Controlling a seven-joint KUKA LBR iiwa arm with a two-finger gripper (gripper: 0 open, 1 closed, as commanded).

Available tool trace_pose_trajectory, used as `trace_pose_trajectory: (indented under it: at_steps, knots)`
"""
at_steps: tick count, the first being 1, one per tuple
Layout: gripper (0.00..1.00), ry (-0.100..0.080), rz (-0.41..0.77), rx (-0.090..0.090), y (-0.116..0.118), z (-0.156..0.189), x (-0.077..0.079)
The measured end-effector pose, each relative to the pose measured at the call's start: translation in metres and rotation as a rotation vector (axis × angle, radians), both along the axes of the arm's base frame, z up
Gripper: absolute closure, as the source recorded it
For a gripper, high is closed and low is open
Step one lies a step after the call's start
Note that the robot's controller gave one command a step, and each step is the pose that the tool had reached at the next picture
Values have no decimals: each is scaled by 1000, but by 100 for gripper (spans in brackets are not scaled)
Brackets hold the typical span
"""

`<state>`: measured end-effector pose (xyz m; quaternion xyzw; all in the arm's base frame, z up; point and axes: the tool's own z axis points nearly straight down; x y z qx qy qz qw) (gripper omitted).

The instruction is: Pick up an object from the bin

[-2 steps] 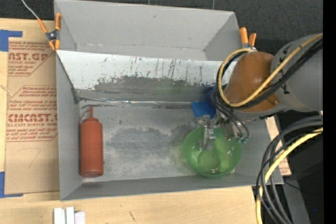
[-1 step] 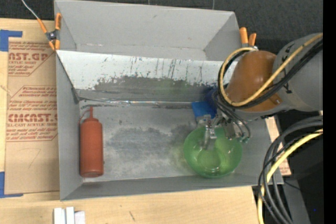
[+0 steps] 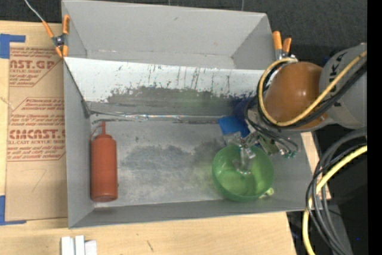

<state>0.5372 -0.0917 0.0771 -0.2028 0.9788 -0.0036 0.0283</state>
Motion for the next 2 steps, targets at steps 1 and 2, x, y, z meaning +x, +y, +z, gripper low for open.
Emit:
trace_pose_trajectory:
  at_steps: [1, 2]
  knots:
    - [100, 0, -1, 0, 0, 0, 0]
    - [100, -5, -3, 1, 3, 174, 1]
